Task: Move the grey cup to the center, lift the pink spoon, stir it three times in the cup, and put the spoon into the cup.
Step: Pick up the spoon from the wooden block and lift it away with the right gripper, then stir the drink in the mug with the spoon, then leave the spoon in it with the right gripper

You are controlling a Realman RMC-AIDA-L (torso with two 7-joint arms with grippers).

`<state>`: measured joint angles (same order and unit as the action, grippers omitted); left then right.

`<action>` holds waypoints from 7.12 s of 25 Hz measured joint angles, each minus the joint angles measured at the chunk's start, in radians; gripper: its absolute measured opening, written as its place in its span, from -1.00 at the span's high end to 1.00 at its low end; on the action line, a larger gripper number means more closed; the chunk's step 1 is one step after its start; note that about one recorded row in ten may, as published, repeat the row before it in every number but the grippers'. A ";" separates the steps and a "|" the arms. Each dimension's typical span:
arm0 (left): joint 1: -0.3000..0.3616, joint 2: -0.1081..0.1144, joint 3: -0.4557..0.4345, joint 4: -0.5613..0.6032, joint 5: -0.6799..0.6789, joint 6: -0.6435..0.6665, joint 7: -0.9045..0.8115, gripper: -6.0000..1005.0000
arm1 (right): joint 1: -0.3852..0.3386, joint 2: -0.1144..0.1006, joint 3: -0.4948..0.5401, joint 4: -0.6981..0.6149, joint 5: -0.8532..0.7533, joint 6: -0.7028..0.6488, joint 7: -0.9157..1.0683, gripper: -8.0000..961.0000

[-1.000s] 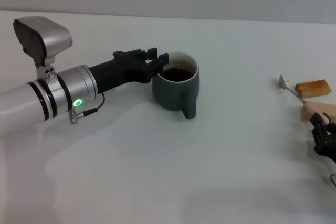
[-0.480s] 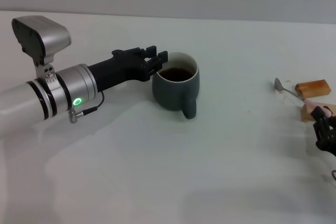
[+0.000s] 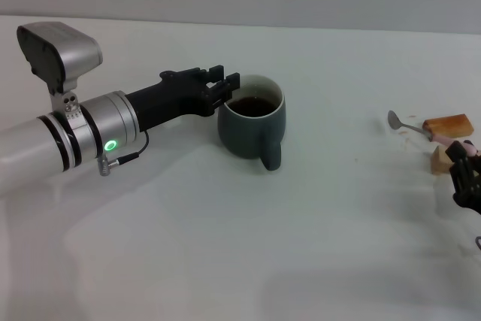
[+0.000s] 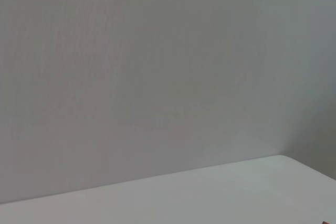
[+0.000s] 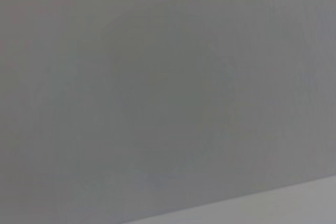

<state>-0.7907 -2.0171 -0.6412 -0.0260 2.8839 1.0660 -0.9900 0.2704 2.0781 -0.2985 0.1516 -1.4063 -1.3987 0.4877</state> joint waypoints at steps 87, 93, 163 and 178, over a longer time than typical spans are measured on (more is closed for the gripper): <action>0.106 0.032 -0.240 -0.014 -0.002 0.234 0.031 0.30 | 0.209 -0.114 -0.223 -1.022 -0.212 -0.362 1.232 0.80; 0.134 0.030 -0.240 -0.016 0.000 0.280 0.033 0.30 | 0.349 -0.164 -0.223 -1.024 -0.359 -0.373 1.369 0.80; 0.216 0.062 -0.106 -0.003 0.005 0.615 -0.020 0.30 | 0.776 -0.067 -0.641 -0.744 -0.798 0.134 1.634 0.80; 0.190 0.060 -0.094 -0.004 0.005 0.615 -0.023 0.30 | 0.736 -0.096 -0.649 -0.780 -0.811 0.170 1.659 0.80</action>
<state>-0.6008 -1.9568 -0.7347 -0.0298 2.8885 1.6815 -1.0125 1.0068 1.9817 -0.9472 -0.6281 -2.2174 -1.2286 2.1465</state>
